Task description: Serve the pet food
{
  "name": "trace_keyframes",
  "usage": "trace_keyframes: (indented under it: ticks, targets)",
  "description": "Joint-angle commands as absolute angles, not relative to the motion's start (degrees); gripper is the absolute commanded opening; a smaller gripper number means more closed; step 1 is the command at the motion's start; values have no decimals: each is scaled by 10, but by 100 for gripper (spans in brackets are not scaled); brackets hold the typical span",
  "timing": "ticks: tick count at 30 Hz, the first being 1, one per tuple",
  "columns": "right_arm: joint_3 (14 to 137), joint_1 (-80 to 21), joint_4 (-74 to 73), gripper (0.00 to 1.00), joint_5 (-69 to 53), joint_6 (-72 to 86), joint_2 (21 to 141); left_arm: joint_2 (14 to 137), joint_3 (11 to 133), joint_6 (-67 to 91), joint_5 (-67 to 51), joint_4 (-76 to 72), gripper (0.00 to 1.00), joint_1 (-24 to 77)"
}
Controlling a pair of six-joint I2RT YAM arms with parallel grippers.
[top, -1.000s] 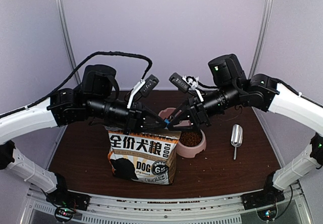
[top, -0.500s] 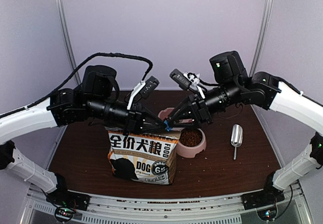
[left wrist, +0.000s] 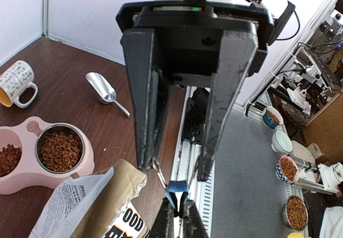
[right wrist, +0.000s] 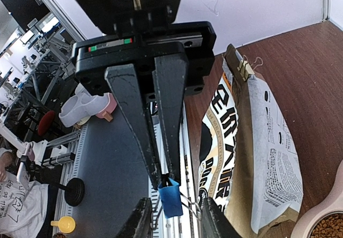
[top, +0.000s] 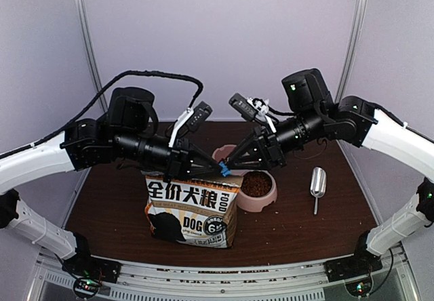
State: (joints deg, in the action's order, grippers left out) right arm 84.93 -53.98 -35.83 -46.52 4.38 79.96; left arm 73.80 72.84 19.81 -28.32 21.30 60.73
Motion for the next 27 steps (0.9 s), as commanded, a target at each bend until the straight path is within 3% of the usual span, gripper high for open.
trace_keyframes:
  ticks: [1,4,5,7,9,12,19,27]
  targets:
    - [863,-539,-362,26,-486,40,799,728,733,190,-274,198,0,606]
    - [861,-539,-356,16,-491,42,797,729,734,190,-271,199,0,606]
    - [861,-538,-354,14,-490,42,796,727,735,188,-266,202,8,606]
    - [860,-536,-354,8,-484,39,795,722,736,181,-243,215,37,606]
    - [863,-533,-360,4,-476,37,794,707,737,166,-207,230,59,606]
    - [873,-525,-381,0,-462,29,796,683,739,140,-174,254,72,598]
    - [902,-517,-448,0,-413,-3,797,671,778,-26,-192,346,82,538]
    - [900,-514,-462,0,-395,-3,793,791,892,-230,-254,509,72,465]
